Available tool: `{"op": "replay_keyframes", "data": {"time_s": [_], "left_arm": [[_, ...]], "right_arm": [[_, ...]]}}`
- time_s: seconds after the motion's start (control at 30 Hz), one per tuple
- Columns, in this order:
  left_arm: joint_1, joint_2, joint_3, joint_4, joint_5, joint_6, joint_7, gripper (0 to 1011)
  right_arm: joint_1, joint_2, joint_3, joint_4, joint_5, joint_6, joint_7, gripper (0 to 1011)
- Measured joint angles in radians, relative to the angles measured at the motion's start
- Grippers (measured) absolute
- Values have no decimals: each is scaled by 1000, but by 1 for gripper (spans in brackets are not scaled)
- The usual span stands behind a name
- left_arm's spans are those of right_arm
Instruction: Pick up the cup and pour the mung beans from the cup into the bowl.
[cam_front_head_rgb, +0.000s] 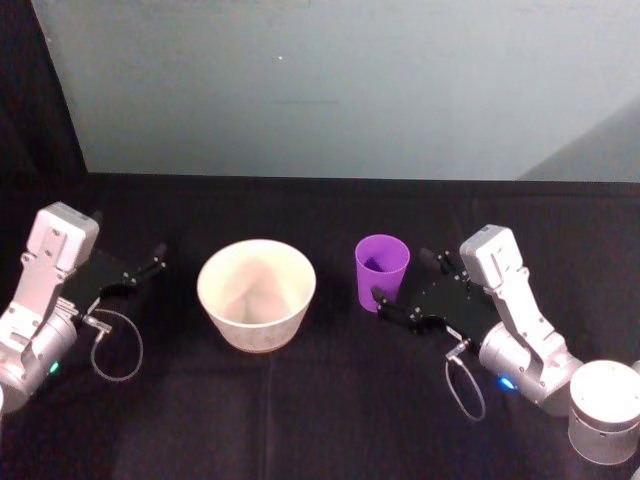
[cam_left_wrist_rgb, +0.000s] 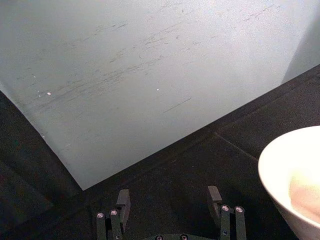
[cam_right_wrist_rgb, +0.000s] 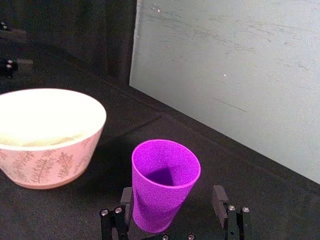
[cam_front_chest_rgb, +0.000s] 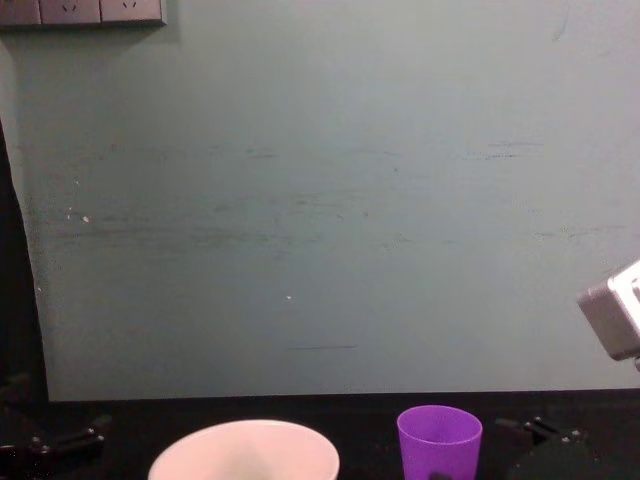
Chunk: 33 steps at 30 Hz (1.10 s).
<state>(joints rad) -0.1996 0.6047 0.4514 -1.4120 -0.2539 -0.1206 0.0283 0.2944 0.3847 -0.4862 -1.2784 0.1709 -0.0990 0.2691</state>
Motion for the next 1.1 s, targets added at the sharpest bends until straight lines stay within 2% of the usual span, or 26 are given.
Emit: {"op": "replay_keyframes", "data": {"time_s": [0.13,0.6,1.1], "left_arm": [[0,0,0,0,0,0,0,1011],[0,0,0,0,0,0,0,1011],[0,0,0,0,0,0,0,1011]], "right_arm": [[7,-12,6,13,9,-4,21,1003],[32,-74,53,102,84,-18,129,1003],[53,-112,78,161,73,-51,171,1003]]}}
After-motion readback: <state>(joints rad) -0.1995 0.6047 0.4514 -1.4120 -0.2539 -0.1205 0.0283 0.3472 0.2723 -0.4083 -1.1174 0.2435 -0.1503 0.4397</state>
